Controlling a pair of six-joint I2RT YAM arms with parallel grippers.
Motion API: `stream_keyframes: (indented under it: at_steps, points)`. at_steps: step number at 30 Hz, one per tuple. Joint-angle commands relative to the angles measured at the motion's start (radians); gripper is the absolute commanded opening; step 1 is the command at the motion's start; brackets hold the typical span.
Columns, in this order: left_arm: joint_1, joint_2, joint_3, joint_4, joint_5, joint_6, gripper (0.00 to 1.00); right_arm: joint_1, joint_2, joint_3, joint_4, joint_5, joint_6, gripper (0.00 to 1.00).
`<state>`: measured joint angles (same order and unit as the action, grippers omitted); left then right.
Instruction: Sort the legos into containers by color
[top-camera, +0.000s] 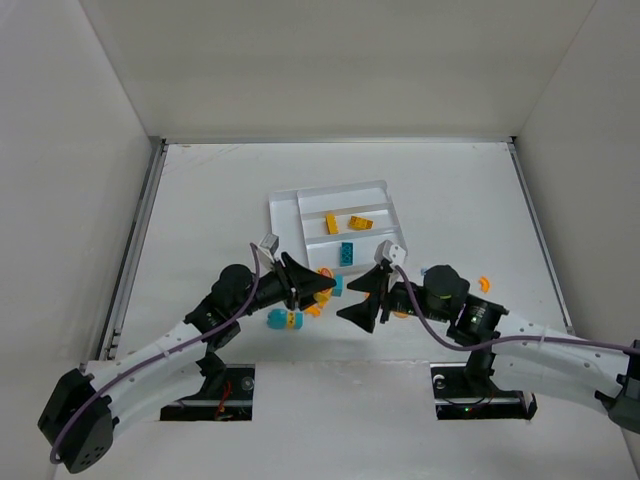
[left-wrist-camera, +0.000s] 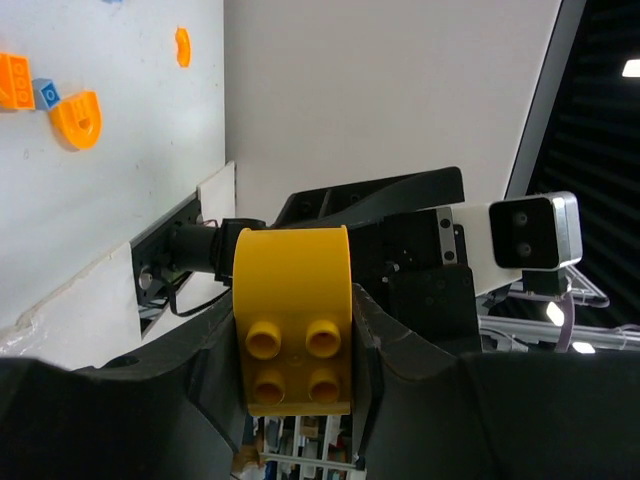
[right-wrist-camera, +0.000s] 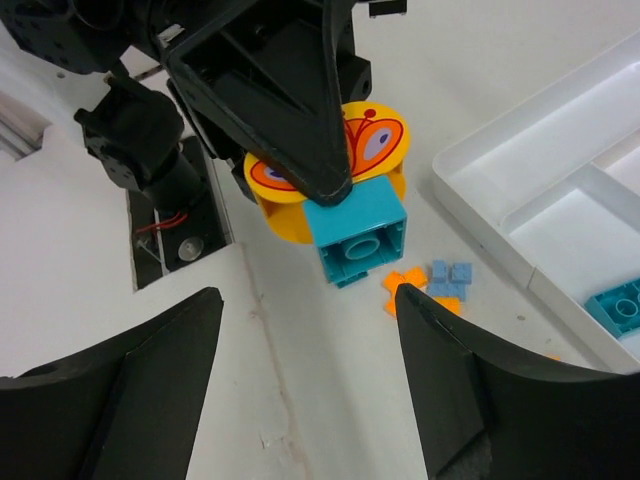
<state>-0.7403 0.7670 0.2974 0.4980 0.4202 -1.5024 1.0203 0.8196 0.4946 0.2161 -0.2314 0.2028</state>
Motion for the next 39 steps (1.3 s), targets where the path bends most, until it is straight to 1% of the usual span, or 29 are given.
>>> stream_keyframes:
  at_steps: [1, 4, 10, 17, 25, 30, 35, 39]
  points:
    - [-0.023, -0.014, 0.032, 0.080, 0.032, -0.012, 0.18, -0.006, 0.012, 0.073, -0.020, -0.028, -0.023, 0.73]
    - [-0.043, -0.008, 0.031, 0.082, 0.034, -0.001, 0.18, 0.002, 0.030, 0.088, -0.017, -0.026, -0.026, 0.69]
    - [-0.054, -0.008, 0.019, 0.088, 0.034, 0.004, 0.18, -0.006, 0.061, 0.113, -0.020, -0.006, -0.042, 0.68]
    - [-0.057, -0.003, 0.008, 0.099, 0.034, 0.002, 0.18, -0.002, 0.087, 0.125, -0.011, -0.008, -0.048, 0.49]
    - [-0.046, -0.008, -0.014, 0.094, 0.038, 0.004, 0.18, -0.012, 0.081, 0.131, 0.003, -0.005, -0.045, 0.32]
    - [-0.006, -0.024, -0.038, 0.086, 0.058, 0.014, 0.18, -0.056, 0.056, 0.111, -0.014, -0.005, -0.040, 0.27]
    - [0.074, -0.032, -0.064, 0.086, 0.110, 0.021, 0.18, -0.104, 0.016, 0.081, -0.032, 0.003, -0.028, 0.26]
    - [0.152, -0.026, -0.070, 0.086, 0.160, 0.037, 0.17, -0.111, 0.032, 0.081, -0.035, 0.061, -0.029, 0.26]
